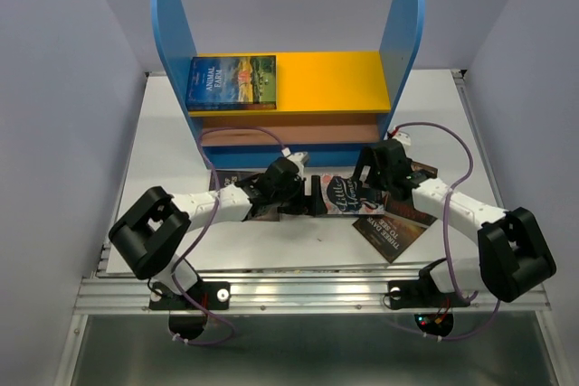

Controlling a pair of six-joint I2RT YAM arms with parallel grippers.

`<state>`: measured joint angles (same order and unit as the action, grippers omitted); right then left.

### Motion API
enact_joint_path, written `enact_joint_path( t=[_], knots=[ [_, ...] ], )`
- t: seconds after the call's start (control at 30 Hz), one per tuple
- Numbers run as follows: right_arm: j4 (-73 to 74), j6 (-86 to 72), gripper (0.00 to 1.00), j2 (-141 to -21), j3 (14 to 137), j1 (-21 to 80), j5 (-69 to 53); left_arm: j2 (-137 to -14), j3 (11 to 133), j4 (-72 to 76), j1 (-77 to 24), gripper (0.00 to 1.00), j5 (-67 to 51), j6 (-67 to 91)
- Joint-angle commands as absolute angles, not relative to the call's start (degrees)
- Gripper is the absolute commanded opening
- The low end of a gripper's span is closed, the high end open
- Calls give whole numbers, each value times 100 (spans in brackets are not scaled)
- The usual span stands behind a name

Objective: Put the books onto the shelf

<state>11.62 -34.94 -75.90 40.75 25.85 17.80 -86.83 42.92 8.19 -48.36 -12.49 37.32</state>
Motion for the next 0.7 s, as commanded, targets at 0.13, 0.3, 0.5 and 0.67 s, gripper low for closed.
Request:
enact_joint_path(
  t=[0.13,0.3,0.5,0.67],
  knots=[
    [343,-3287,100,-7611,3858,2408,1239,-9034,4755,1028,-4887,84,-1319,3472],
    [334,-3357,100,-7594,3657,2355,1213,-9254,4922,914,-4878,78,-1187,3428],
    [325,-3357,100,-7515,3498,2303,1213,-9553,5097,818,-4887,69,-1090,3419],
    [343,-3323,100,-7409,3375,2251,1284,-9764,5220,695,-4887,64,-941,3428]
  ],
)
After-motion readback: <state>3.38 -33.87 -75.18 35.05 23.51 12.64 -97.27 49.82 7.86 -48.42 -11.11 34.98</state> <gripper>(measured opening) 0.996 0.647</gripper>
